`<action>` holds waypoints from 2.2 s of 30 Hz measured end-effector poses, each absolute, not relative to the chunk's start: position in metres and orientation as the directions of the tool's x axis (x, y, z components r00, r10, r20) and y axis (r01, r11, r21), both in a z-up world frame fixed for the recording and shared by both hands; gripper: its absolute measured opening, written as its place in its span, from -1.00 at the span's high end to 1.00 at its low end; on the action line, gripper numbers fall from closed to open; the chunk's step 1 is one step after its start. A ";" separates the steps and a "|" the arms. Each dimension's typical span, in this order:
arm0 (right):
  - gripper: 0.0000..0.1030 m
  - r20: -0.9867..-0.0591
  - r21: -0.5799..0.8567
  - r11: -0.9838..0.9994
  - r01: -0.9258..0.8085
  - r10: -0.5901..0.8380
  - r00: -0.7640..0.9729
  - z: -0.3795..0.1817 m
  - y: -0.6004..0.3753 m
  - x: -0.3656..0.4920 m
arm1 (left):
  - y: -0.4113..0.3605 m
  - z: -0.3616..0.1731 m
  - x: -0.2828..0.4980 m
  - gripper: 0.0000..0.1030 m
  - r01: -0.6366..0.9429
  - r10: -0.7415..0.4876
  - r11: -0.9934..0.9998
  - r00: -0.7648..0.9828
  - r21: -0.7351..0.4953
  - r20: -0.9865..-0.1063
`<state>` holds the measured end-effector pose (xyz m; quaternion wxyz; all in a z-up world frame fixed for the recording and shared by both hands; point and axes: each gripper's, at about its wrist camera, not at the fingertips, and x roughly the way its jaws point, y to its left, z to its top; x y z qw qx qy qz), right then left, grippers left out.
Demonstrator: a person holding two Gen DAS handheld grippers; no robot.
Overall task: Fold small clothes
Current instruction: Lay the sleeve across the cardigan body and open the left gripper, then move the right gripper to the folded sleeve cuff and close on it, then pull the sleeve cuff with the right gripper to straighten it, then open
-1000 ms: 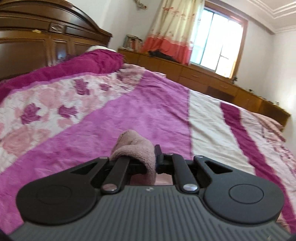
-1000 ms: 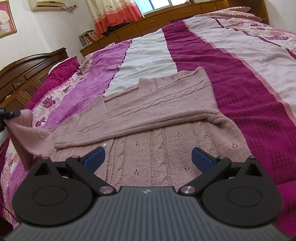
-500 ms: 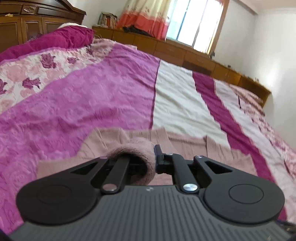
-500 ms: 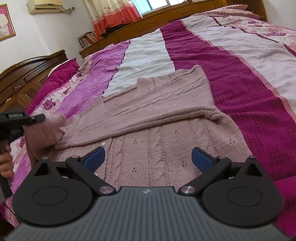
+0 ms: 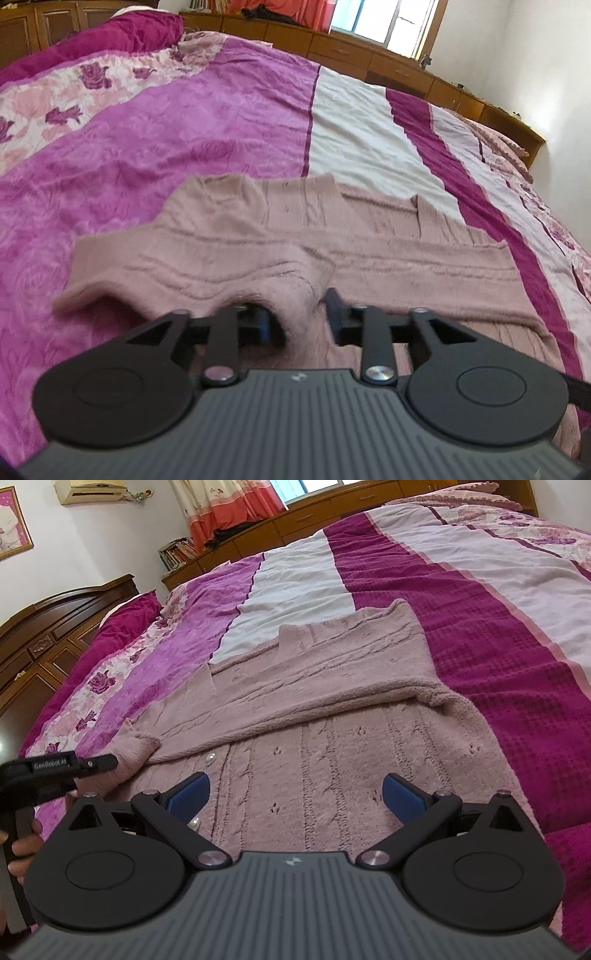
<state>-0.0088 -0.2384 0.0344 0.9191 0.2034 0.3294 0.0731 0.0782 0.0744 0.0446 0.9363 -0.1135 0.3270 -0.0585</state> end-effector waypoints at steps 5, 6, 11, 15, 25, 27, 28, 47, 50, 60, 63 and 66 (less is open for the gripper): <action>-1.00 -0.578 0.424 0.905 -0.022 0.289 0.763 0.037 -0.230 -0.007 | 0.079 0.043 0.059 0.29 0.050 -0.187 0.971 0.772 -0.236 -0.608; -1.00 -0.577 0.425 0.905 -0.029 0.296 0.762 0.039 -0.228 -0.006 | 0.080 0.042 0.056 0.24 0.050 -0.186 0.971 0.770 -0.233 -0.610; -1.00 -0.563 0.444 0.892 -0.087 0.353 0.747 0.047 -0.208 0.002 | 0.089 0.041 0.037 0.14 0.030 -0.169 0.972 0.773 -0.231 -0.611; -0.99 -0.560 0.470 0.871 -0.141 0.418 0.715 0.051 -0.183 0.013 | 0.098 0.042 0.026 0.13 0.011 -0.153 0.973 0.775 -0.230 -0.613; -0.77 -0.574 0.539 0.808 -0.239 0.560 0.597 0.055 -0.116 0.054 | 0.120 0.032 0.017 0.13 -0.089 -0.037 0.983 0.765 -0.163 -0.643; -0.72 -0.580 0.564 0.791 -0.237 0.584 0.568 0.053 -0.105 0.067 | 0.124 0.028 0.019 0.13 -0.109 -0.023 0.981 0.759 -0.162 -0.651; -0.70 -0.586 0.581 0.781 -0.230 0.597 0.548 0.052 -0.098 0.074 | 0.125 0.026 0.019 0.13 -0.115 -0.021 0.980 0.758 -0.165 -0.652; 0.81 -0.660 0.529 0.800 -0.285 0.598 0.455 0.053 -0.041 0.127 | 0.132 0.018 0.041 0.13 -0.141 0.012 0.980 0.754 -0.144 -0.657; 0.82 -0.645 0.442 0.822 -0.360 0.570 0.510 0.078 -0.036 0.133 | 0.133 0.019 0.050 0.13 -0.147 0.031 0.981 0.754 -0.123 -0.656; 0.83 -0.541 0.166 0.892 -0.421 0.439 0.717 0.137 -0.060 0.144 | 0.127 0.014 0.058 0.13 -0.159 0.067 0.984 0.748 -0.079 -0.660; 0.83 -0.598 0.189 0.908 -0.373 0.408 0.690 0.111 -0.072 0.154 | 0.126 0.013 0.059 0.11 -0.160 0.072 0.985 0.745 -0.072 -0.663; 0.81 -0.663 0.179 0.929 -0.324 0.357 0.658 0.077 -0.080 0.164 | 0.127 0.013 0.059 0.10 -0.161 0.072 0.984 0.745 -0.074 -0.664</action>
